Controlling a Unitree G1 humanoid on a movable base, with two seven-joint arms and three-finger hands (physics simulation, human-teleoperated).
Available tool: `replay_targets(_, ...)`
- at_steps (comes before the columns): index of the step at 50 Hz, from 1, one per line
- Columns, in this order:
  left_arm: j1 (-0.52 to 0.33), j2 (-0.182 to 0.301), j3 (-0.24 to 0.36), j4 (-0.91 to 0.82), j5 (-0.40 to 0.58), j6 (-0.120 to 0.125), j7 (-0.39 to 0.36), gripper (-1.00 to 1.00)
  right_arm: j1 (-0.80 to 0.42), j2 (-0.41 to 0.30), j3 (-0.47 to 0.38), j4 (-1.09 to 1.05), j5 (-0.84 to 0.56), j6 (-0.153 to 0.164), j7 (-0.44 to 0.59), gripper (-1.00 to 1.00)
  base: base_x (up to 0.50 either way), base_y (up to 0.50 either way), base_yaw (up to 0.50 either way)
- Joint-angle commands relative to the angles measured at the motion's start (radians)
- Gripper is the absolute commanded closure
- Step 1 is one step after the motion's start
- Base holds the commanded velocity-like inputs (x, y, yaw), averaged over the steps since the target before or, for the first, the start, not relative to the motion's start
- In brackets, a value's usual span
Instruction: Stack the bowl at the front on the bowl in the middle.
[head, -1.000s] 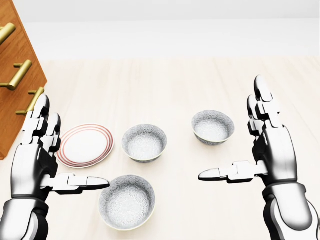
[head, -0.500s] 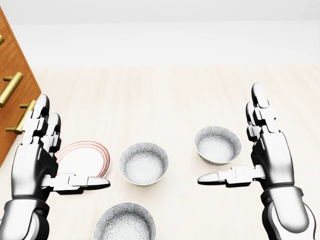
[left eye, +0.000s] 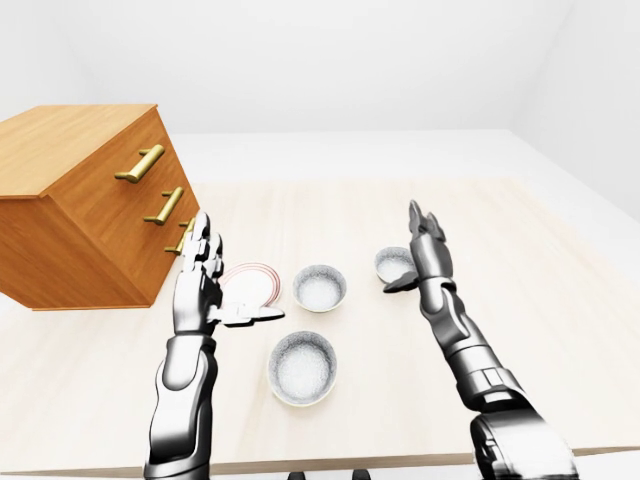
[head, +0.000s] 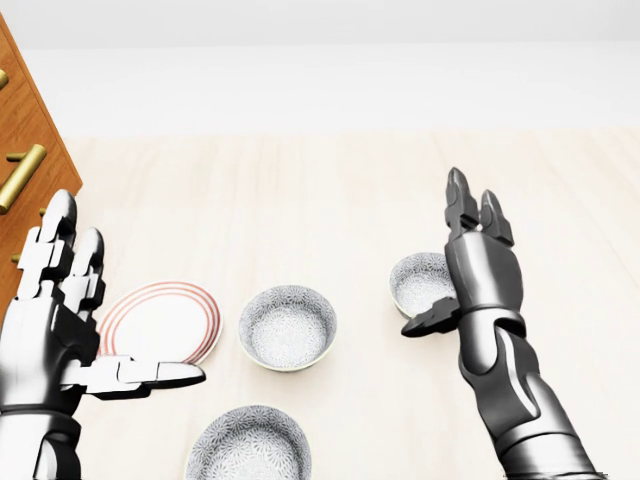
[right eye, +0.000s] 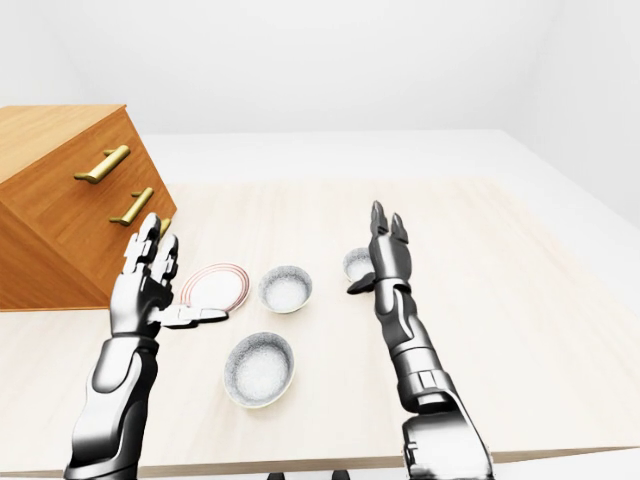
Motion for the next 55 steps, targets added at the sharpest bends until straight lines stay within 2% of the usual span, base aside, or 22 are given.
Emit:
replay_targets(1,0.044,-0.001,0.031,-0.075,-0.031,0.0,-0.014,-1.0,-0.298,-0.012,0.088,0.571,-0.32,0.0,-0.219,-1.0,0.0,0.0,0.0)
replay_targets(12,0.054,-0.004,0.052,-0.08,-0.044,0.0,-0.017,-1.0,-0.331,0.011,0.091,0.655,-0.365,0.0,-0.202,-1.0,0.0,0.0,0.0)
replay_targets(21,0.07,-0.007,0.055,-0.09,-0.051,0.0,-0.019,-1.0,-0.318,0.032,0.059,0.687,-0.312,0.0,-0.031,-1.0,0.0,0.0,0.0)
replay_targets(38,0.103,-0.011,0.082,-0.095,-0.075,0.0,-0.04,-1.0,-0.325,0.044,0.054,0.696,-0.285,0.0,0.129,-1.0,0.0,0.0,0.0)
replay_targets(46,0.121,-0.015,0.092,-0.1,-0.083,0.0,-0.052,-1.0,-0.322,0.039,0.061,0.699,-0.3,0.072,0.148,-1.0,0.0,0.0,0.0)
replay_targets(51,0.127,-0.019,0.095,-0.099,-0.087,0.0,-0.056,-1.0,-0.318,0.029,0.064,0.7,-0.315,0.099,0.154,-1.0,0.0,0.0,0.0)
replay_targets(55,0.123,-0.018,0.097,-0.084,-0.09,0.0,-0.057,-1.0,-0.315,0.022,0.063,0.701,-0.325,0.107,0.155,-1.0,0.0,0.0,0.0)
